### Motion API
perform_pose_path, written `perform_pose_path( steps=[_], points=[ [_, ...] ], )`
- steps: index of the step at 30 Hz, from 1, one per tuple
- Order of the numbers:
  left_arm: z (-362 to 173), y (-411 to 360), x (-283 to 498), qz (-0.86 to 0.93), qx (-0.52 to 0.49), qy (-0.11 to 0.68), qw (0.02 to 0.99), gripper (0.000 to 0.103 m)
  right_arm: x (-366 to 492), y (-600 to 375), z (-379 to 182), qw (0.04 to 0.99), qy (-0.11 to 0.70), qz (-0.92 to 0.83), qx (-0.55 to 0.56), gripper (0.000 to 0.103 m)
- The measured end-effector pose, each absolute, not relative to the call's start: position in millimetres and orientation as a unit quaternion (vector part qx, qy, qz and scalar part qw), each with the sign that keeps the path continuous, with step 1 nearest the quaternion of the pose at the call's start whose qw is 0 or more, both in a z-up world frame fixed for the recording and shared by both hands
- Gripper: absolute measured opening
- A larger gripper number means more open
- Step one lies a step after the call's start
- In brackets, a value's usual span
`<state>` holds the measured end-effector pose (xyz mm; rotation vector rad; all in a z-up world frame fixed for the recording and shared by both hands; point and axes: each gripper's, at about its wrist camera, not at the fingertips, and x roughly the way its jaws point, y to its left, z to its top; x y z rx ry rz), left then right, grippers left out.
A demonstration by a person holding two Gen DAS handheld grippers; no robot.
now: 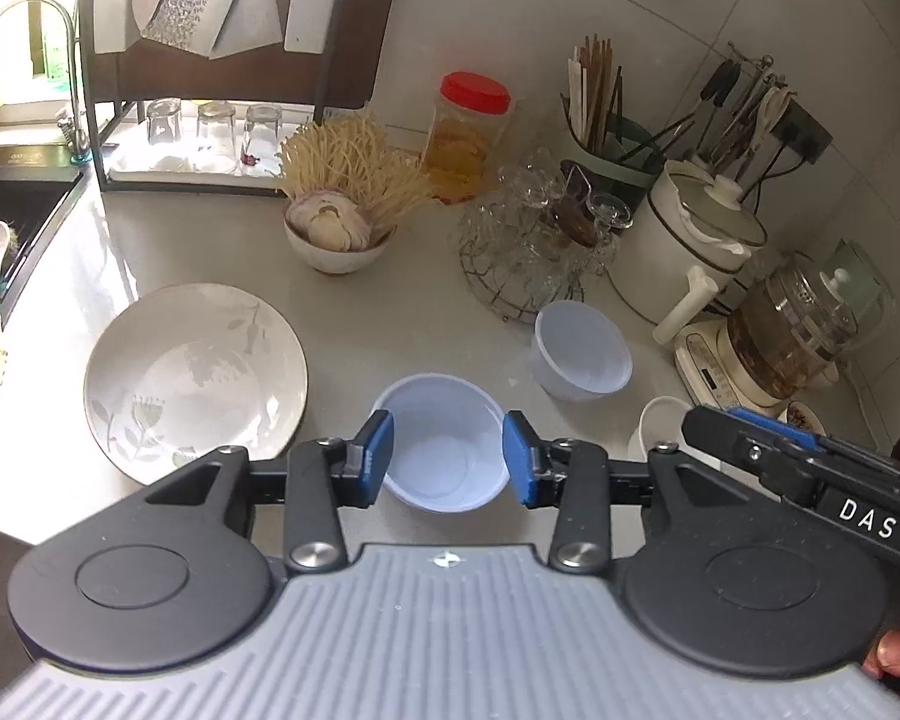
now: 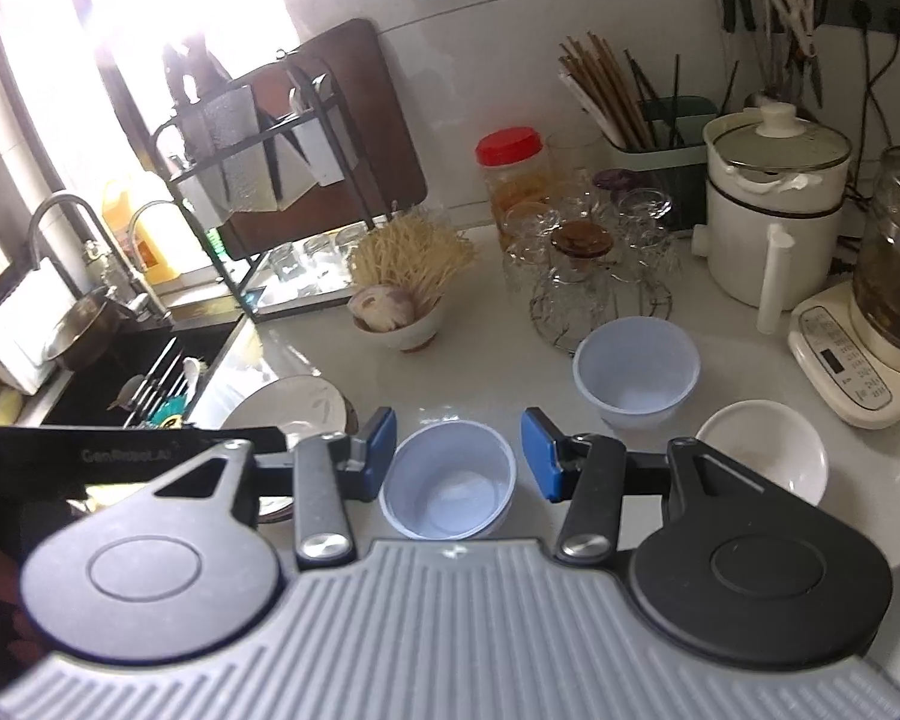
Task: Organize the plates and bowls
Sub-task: 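Move both tools toward the rim of the second light blue bowl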
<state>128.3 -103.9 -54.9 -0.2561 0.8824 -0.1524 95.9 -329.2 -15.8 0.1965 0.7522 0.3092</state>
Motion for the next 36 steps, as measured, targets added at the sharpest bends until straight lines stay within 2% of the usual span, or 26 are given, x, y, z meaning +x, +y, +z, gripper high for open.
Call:
perform_pose_path(
  steps=[20,36],
  points=[
    [-47.7,-86.3,127.1,-0.169,-0.091,0.419,0.887,0.049,58.4,-318.3,-0.2,0.927,0.352,0.038,0.120,0.050],
    [-62.6,-89.4,114.2,-0.223,-0.084,0.439,0.866,0.049,22.1,-316.3,-9.2,0.916,0.376,-0.036,0.139,0.050]
  ],
)
